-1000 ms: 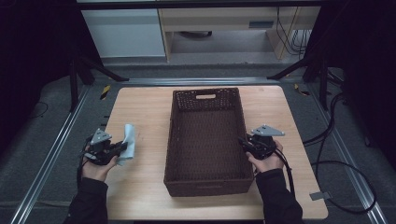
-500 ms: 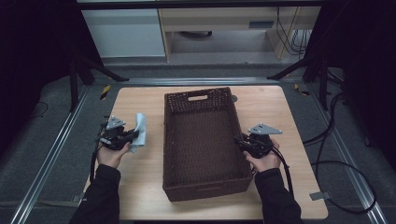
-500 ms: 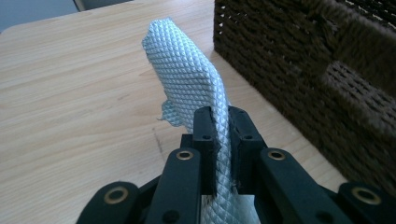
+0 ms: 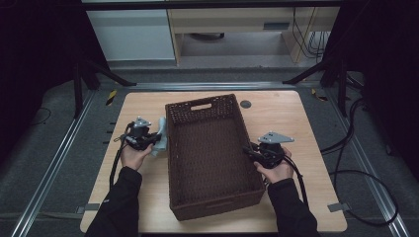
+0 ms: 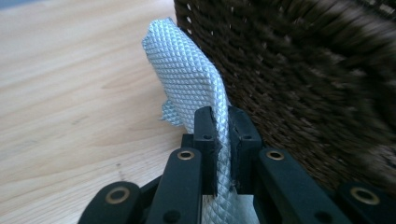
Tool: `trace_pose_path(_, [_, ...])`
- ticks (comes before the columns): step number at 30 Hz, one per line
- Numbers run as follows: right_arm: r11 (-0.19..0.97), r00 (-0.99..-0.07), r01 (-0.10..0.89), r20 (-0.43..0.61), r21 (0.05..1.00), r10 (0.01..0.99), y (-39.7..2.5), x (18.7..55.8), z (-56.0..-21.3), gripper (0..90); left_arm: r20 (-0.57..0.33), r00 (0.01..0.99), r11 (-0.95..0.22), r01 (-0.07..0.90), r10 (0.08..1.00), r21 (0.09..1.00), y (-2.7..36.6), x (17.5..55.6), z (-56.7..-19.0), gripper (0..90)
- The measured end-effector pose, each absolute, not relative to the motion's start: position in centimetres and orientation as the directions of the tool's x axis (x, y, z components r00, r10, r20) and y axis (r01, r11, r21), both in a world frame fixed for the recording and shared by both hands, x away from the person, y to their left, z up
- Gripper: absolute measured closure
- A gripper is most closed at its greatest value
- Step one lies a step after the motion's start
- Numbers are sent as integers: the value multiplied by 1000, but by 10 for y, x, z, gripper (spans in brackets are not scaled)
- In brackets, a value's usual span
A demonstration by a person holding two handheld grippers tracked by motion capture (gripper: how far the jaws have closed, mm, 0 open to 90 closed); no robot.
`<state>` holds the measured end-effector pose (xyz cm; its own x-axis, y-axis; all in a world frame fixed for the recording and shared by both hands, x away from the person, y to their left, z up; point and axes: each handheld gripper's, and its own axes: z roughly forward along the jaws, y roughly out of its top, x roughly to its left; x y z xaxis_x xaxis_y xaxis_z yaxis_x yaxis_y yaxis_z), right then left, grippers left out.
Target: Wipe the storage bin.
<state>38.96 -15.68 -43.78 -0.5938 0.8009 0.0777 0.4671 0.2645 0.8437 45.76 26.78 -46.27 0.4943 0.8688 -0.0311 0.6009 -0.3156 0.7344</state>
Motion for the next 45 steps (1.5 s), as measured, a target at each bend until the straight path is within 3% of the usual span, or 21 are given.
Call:
trace_pose_path(9, [270,-594,466,72,843,801,-156,390,-438,697,-46,522,-351,633,852,690,257,464,-481,831])
trace_pose_path(17, [270,-595,465,71,843,801,-157,390,-438,696,-48,512,-280,544,858,791,267,459,-441,833])
trace_pose_path(25, [273,-595,464,69,843,800,-157,390,-438,696,-12,523,-287,487,853,824,266,462,-416,835])
trace_pose_path(30, [274,-595,465,68,842,801,-156,390,-437,696,-26,536,-297,506,844,810,264,464,-427,837])
trace_pose_path(39, [280,-594,464,62,840,802,-156,390,-437,697,-63,562,-363,612,825,702,254,456,-480,838])
trace_pose_path(45, [278,-592,465,62,840,803,-156,390,-437,697,-37,571,-360,565,820,742,262,446,-461,838])
